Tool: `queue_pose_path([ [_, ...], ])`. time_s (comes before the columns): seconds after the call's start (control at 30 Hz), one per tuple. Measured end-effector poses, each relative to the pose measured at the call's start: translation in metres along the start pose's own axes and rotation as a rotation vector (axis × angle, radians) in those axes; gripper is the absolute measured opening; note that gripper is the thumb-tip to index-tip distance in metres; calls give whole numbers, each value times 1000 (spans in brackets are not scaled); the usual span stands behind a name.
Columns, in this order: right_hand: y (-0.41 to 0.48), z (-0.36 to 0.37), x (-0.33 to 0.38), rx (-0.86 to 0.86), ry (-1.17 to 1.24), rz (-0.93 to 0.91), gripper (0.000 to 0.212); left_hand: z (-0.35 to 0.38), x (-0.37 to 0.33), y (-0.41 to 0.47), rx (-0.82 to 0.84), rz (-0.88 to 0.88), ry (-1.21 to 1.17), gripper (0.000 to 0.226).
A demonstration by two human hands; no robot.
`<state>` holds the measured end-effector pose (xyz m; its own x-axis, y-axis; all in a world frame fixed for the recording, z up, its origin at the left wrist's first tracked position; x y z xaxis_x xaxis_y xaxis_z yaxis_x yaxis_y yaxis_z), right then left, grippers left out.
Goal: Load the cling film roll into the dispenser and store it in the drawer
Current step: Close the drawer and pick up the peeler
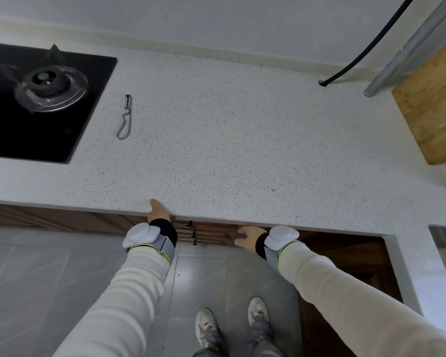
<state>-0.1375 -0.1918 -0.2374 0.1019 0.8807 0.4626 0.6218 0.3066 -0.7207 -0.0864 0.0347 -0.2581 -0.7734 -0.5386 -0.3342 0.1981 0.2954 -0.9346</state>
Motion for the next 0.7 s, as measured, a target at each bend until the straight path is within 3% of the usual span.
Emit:
queue_pose_path([
  [0.1, -2, -7, 11, -6, 40, 7, 43, -6, -3, -11, -69, 40, 288, 66],
  [0.33, 2, -20, 64, -30, 330, -26, 32, -26, -17, -43, 195, -33, 611, 59],
  [0.47, 13, -48, 101, -148, 331, -136, 29, -30, -57, -52, 238, 137, 470, 49],
  [0.7, 44, -95, 148, -257, 262, -235, 24, -37, -116, -51, 105, 334, 423, 27],
])
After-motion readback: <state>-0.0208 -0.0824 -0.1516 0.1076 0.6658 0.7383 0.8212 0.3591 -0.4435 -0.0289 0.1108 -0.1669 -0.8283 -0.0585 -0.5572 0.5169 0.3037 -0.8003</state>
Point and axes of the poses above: each hand's wrist, its own y-axis towards the middle knuckle, its own z-axis out of the palm, x = y × z, the point moved 4 cm from there along y, towards the middle knuckle, and after that the axes turned 15 degrees about -z, right-handed, at the moved point
